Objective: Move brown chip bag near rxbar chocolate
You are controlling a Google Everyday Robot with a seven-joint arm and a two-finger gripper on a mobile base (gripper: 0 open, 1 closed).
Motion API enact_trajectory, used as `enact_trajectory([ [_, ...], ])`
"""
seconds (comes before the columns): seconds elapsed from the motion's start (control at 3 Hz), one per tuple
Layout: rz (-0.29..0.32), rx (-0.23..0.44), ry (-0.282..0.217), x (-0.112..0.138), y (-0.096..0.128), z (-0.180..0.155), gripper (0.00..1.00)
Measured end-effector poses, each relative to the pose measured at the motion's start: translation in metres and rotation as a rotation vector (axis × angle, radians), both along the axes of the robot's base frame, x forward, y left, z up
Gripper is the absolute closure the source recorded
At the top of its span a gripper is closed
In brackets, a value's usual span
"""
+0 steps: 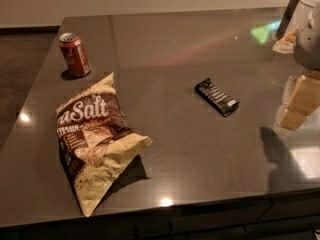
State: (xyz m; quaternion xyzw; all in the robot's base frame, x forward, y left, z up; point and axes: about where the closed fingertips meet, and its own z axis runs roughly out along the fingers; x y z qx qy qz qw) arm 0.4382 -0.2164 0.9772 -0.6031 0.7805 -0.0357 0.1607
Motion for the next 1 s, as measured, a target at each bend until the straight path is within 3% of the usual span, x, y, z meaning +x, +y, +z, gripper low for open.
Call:
enact_trajectory([
  [0.33,-0.001,0.001,-0.002,0.0,0.0,0.001,0.0],
  [0.67,0.013,0.059,-0.012,0.01,0.019,0.004,0.0],
  [1.0,0.048,0.136,-0.015,0.02,0.061,0.004,0.0],
])
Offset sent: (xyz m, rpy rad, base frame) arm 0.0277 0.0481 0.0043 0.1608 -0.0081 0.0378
